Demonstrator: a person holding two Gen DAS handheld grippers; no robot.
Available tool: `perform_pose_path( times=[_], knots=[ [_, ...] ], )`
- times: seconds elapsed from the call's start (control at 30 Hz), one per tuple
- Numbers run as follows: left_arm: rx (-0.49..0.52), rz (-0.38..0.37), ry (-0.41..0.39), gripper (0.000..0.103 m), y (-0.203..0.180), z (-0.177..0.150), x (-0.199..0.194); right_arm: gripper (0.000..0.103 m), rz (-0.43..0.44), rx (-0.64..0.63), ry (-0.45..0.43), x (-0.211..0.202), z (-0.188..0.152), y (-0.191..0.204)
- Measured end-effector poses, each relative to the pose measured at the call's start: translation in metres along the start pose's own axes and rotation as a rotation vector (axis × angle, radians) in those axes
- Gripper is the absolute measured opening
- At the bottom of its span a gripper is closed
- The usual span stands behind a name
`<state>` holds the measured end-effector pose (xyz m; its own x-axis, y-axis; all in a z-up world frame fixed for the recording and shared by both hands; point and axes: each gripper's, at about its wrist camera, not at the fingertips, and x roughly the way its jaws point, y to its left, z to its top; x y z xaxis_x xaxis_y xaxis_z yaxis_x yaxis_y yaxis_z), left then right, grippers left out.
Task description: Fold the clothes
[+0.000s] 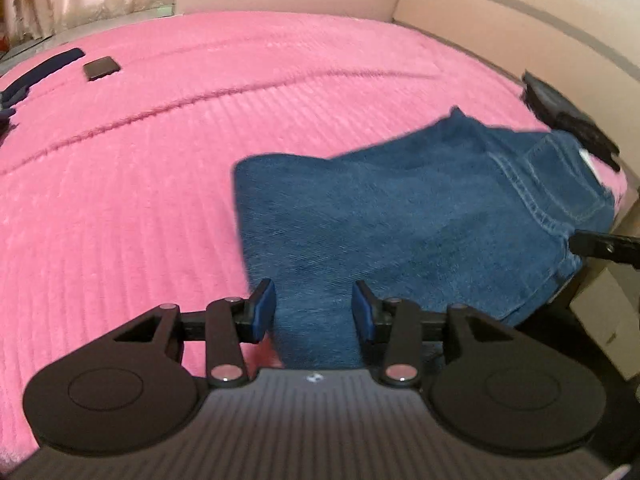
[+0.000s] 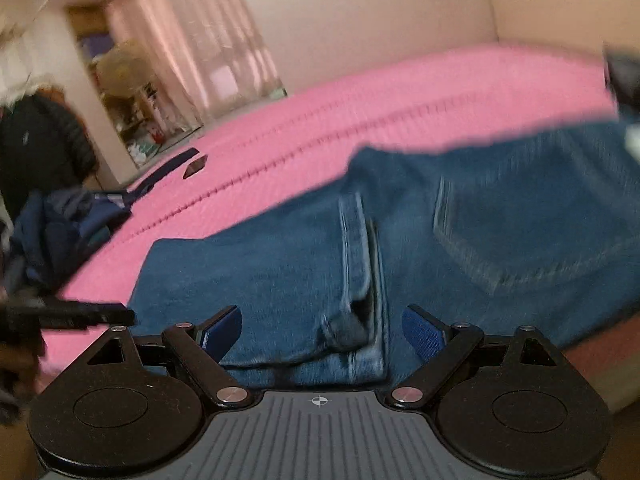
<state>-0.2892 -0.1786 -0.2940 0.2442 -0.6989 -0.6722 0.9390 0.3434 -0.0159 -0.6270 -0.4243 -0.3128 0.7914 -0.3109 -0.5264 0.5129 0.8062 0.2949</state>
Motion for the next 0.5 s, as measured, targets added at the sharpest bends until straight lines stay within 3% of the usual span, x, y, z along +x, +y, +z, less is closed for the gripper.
perform_pose_path(
  times=[0.1, 0.23, 0.37, 0.5],
  knots=[
    [0.023, 0.028, -0.003, 0.037, 0.012, -0.005, -0.006, 0.090, 0.001, -0.227, -0.007, -0.011, 0.004, 0.034],
    [0.054, 0.065, -0.008, 0.038, 0.028, -0.012, -0.014, 0.090, 0.103, -0.494, 0.043, -0.001, -0.010, 0.080],
    [0.363, 0.098, -0.028, 0.046, 0.016, -0.025, -0.029, 0.090, 0.136, -0.710, 0.075, 0.023, -0.029, 0.111],
    [0.668, 0.089, -0.022, 0.047, -0.001, -0.047, -0.031, 0.090, 0.169, -0.926, 0.108, 0.047, -0.047, 0.143]
  ],
)
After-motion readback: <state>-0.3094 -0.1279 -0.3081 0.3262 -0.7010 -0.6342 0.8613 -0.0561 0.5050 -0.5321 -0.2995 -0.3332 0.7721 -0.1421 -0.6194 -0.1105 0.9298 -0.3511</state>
